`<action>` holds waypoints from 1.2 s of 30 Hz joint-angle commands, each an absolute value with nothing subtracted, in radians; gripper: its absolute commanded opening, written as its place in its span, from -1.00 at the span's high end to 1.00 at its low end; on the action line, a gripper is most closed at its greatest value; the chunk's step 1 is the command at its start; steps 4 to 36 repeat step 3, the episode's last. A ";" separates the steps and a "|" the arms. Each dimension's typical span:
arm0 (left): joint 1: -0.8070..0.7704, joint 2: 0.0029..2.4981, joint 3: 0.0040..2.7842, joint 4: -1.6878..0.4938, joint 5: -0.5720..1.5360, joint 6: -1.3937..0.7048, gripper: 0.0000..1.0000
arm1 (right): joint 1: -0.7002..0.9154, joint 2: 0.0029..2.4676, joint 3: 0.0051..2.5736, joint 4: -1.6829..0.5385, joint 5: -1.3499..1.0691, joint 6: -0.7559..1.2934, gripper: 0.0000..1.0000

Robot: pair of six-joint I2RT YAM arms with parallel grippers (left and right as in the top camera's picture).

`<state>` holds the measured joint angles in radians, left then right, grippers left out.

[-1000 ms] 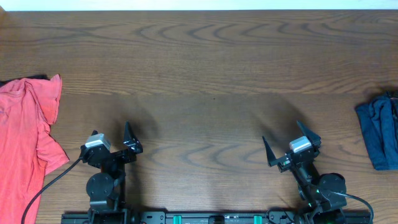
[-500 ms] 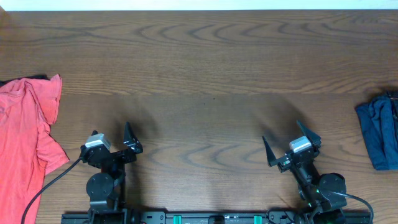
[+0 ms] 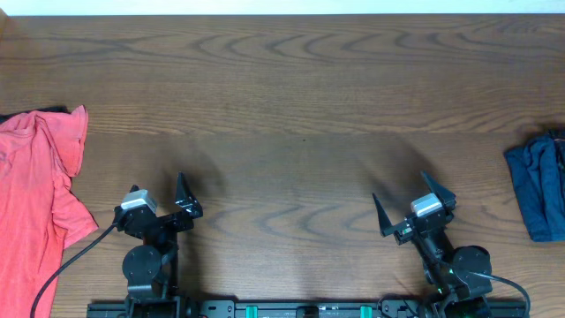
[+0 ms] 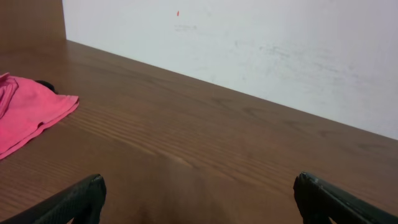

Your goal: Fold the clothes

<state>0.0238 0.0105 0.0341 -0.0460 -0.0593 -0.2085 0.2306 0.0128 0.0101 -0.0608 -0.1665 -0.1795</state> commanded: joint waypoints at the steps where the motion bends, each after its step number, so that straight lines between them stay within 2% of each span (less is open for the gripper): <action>1: 0.020 0.004 0.004 -0.066 -0.075 -0.199 -0.96 | 0.221 0.006 0.006 -0.059 -0.173 -0.161 -0.98; 36: 0.020 0.004 0.004 -0.066 -0.075 -0.199 -0.96 | 0.221 0.006 0.006 -0.059 -0.173 -0.161 -0.98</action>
